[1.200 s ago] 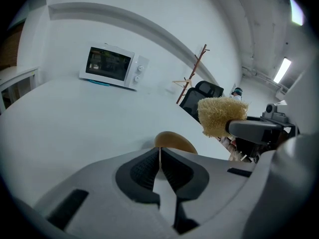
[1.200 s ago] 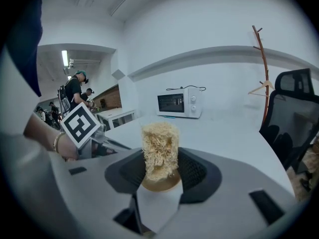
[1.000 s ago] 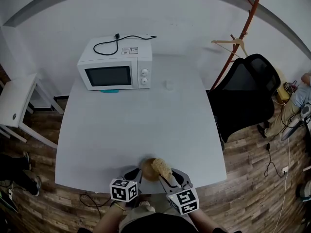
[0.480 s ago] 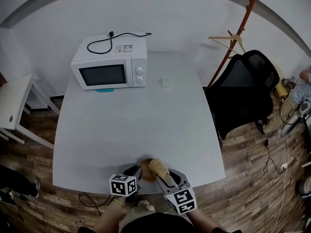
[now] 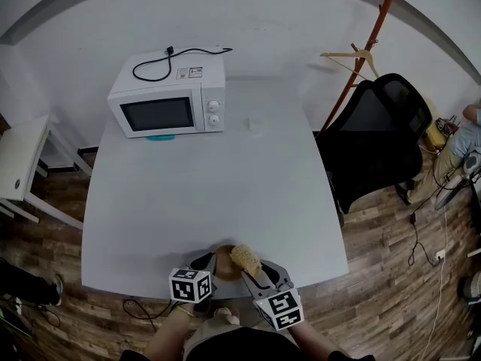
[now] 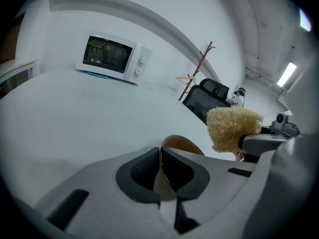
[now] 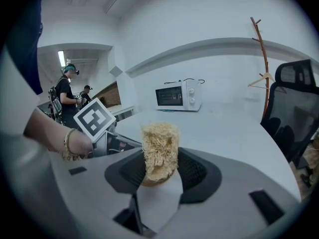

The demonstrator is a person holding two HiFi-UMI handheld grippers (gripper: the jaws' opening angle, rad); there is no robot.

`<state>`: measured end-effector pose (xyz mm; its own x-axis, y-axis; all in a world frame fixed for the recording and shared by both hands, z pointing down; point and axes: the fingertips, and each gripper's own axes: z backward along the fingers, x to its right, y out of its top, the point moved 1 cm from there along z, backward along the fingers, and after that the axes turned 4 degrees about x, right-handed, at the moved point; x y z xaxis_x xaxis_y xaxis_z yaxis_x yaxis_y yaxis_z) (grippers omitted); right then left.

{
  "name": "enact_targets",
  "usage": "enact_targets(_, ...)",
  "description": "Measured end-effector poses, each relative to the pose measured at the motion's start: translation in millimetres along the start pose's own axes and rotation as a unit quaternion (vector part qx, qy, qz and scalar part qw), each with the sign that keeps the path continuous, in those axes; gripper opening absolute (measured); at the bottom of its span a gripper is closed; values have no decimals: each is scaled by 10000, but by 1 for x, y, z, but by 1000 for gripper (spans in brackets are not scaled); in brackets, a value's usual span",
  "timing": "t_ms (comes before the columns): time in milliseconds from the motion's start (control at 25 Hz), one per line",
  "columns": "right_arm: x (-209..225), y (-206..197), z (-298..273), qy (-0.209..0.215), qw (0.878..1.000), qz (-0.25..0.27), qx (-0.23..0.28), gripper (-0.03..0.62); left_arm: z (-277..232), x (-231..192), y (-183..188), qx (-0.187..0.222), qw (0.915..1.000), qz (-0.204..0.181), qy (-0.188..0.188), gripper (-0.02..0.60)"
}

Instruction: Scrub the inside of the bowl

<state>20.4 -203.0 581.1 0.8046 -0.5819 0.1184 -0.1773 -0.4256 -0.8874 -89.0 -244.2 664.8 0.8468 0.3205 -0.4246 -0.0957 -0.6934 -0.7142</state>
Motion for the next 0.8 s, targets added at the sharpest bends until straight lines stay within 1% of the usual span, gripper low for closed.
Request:
enact_targets(360,-14,-4,1,189,9998,51,-72,176,15,9,11,231,9996,-131,31,31)
enact_targets(600,-29,-9,1,363,9987,201,-283,176,29,21,15,378,9989,-265,13,31)
enact_targets(800,-35,-13,2,355,9977,357,-461,176,42,32,20,464,9982,-373,-44,31)
